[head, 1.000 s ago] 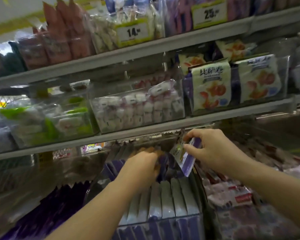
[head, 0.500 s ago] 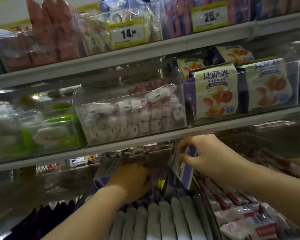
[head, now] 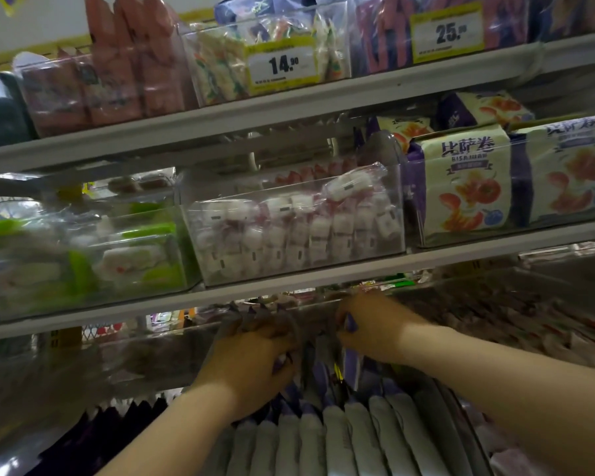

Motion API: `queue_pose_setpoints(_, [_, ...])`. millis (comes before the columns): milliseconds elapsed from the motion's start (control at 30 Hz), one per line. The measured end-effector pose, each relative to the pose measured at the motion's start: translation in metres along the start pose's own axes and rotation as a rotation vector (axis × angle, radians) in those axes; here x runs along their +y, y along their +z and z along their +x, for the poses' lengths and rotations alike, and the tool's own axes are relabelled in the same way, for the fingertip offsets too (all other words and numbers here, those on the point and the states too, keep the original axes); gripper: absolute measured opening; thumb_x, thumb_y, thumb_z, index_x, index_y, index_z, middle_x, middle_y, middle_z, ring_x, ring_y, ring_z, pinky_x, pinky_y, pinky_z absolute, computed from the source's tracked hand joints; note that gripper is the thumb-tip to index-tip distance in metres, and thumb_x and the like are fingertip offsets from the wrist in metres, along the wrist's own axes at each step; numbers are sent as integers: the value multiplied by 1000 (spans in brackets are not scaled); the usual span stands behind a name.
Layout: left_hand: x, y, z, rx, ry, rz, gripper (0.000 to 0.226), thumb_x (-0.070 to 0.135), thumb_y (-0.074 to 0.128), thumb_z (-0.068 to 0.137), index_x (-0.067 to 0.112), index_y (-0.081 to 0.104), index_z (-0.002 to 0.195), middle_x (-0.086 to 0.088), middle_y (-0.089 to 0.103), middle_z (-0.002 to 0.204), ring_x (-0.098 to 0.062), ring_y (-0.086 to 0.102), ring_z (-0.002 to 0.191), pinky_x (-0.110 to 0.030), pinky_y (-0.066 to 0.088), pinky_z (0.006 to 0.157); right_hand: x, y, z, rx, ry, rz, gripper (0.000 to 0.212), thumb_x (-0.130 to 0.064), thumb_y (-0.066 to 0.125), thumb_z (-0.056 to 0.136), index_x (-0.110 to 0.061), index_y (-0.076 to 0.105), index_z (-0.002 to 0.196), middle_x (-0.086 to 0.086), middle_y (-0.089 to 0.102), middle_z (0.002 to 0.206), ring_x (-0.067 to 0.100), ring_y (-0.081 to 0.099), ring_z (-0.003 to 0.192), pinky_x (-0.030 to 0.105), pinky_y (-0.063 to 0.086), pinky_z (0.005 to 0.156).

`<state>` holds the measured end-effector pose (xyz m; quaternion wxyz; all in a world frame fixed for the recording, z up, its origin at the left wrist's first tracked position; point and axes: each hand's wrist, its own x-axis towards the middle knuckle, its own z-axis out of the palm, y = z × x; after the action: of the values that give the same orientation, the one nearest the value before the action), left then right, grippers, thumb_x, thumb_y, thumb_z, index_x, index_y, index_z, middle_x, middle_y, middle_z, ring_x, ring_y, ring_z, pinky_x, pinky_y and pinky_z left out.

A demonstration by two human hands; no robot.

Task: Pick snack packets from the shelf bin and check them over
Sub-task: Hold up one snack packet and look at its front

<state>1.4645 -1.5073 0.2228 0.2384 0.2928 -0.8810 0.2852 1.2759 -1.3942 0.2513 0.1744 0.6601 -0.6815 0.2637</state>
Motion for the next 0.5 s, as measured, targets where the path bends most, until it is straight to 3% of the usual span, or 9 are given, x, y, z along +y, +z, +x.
queue_pose_setpoints(133, [-1,3,-7,-23,21,65,62,63,43,88,44,30,145,18,24,158,-13,20,146,-47,11,117,-6,11,10,-113,-122,-120,38,-31,56,92,-19,57,128,8,59,131,26,56,118,38,47,98])
queue_pose_setpoints(233, [1,4,-7,34,33,103,61,63,40,90,42,27,146,19,22,158,-12,18,146,-46,9,117,-12,10,10,-254,-211,-237,48,-31,55,93,-21,45,138,6,51,140,26,50,125,37,42,104])
queue_pose_setpoints(367, [5,1,-10,96,42,78,55,59,41,92,40,33,143,16,23,156,-14,18,144,-38,7,116,-5,0,4,-274,-225,-249,48,-30,58,92,-23,45,138,2,53,135,21,52,119,20,39,86])
queue_pose_setpoints(433, [10,-7,-14,92,70,100,52,57,46,89,38,43,138,10,32,150,-19,27,141,-39,15,115,1,0,1,-258,-206,-220,49,-28,59,92,-27,45,139,0,54,136,18,54,117,17,38,82])
queue_pose_setpoints(500, [14,-14,-15,104,144,209,46,56,64,75,34,67,116,5,57,127,-21,54,121,-41,39,105,1,3,0,-232,-172,-228,50,-28,62,91,-24,47,138,2,54,138,19,53,122,25,44,94])
